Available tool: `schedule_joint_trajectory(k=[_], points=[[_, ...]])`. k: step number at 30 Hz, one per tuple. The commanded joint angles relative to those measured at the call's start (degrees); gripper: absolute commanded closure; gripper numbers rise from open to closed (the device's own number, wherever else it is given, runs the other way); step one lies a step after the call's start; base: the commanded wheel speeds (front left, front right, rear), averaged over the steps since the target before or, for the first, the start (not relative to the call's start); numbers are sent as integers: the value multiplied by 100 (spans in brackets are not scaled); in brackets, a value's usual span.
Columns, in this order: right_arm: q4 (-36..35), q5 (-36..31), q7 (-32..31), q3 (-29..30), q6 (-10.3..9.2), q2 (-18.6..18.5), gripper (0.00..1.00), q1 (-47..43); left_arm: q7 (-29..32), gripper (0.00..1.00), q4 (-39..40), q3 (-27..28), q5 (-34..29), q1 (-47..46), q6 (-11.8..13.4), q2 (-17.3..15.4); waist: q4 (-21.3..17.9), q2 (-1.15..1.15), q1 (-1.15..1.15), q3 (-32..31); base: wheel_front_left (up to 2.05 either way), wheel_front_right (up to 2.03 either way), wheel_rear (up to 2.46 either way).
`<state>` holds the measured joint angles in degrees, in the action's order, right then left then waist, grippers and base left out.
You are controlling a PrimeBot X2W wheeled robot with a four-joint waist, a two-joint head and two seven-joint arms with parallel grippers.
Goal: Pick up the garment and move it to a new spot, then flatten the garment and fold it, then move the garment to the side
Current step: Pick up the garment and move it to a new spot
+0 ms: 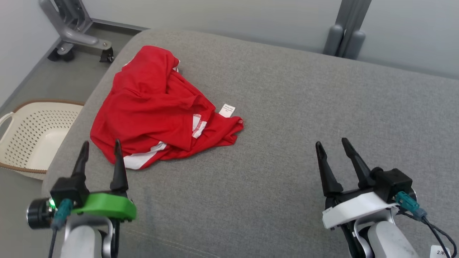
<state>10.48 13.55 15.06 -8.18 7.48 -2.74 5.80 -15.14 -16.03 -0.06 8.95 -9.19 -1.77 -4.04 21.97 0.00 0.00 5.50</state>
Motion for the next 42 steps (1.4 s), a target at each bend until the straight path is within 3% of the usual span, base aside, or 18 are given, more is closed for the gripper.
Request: schedule_joint_trajectory(k=[1,8,14,19,28,29,30,31,42], points=[[-55,-105,18,76,3,-26,0,121,-2,0,-148,41,-89,-308,-43,-82,-282,0,0,495,0,0,0],[-254,-402,18,351,3,-61,0,320,85,0,-1442,106,-9,-1738,-271,-475,-538,0,0,1141,0,0,0],[-332,-484,18,376,3,-122,0,409,579,0,-2335,-54,97,-2792,-434,-697,-652,0,0,1520,0,0,0],[-360,-478,18,268,3,-125,0,529,1003,0,-2921,-91,343,-3325,-521,-930,-828,0,0,1718,0,0,0],[-324,-432,18,296,3,-108,0,542,1170,0,-3650,-197,546,-3707,-566,-1115,-975,0,0,1811,0,0,0],[-309,-426,18,307,3,-108,0,533,1200,56,-3725,-246,595,-3713,-571,-1102,-975,0,0,1789,0,0,0],[-295,-424,18,314,3,-106,0,523,1163,73,-3753,-269,615,-3715,-565,-1106,-971,0,0,1767,0,0,0],[-277,-426,18,315,3,-104,0,514,1119,98,-3788,-280,668,-3724,-568,-1116,-963,0,0,1737,0,0,0],[-67,-355,18,161,2,-62,0,358,476,100,-3653,-541,1121,-3519,-572,-1409,-907,0,0,1078,0,0,0]])
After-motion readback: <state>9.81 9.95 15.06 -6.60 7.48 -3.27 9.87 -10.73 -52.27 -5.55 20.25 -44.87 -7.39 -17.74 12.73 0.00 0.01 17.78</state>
